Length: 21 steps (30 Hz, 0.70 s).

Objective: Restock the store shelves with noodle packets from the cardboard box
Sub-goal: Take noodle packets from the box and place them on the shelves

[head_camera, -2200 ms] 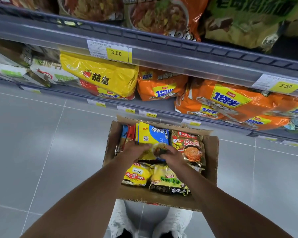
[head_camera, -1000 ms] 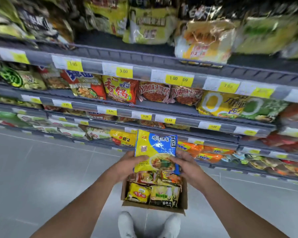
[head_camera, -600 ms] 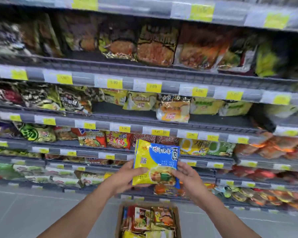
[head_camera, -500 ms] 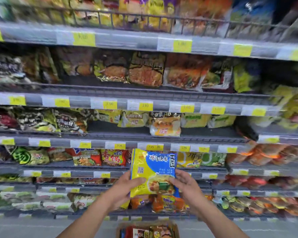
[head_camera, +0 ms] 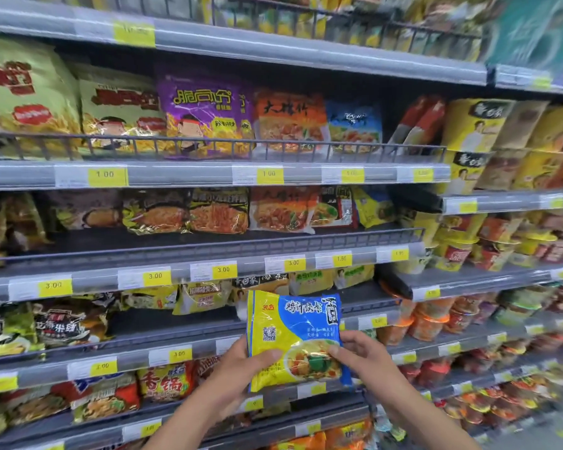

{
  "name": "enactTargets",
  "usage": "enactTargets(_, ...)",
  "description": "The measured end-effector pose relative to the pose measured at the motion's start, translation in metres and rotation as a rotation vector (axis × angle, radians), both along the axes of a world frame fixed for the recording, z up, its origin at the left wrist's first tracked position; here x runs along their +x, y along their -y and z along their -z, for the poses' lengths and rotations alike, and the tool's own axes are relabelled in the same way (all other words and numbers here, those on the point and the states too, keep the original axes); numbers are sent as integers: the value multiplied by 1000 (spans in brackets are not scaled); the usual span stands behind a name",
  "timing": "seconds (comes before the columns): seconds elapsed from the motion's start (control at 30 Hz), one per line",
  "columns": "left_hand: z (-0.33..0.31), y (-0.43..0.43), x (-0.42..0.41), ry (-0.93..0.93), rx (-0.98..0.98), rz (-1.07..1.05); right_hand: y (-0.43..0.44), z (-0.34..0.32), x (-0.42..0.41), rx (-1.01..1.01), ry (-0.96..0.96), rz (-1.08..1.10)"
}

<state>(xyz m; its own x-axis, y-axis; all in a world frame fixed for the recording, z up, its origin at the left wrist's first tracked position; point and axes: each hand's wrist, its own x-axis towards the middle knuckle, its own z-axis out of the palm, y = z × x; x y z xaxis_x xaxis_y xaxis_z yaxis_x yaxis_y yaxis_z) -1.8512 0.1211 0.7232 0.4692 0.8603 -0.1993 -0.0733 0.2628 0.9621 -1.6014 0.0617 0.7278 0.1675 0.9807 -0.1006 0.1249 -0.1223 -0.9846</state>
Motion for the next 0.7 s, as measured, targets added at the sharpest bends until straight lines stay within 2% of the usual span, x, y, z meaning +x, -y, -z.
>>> enactTargets(0.3, -27, -25, 68, 68, 24, -35, -6, -62, 61, 35, 105, 94)
enactTargets(0.7, -76, -55, 171, 125, 117, -237, -61, -112, 174, 130, 59, 47)
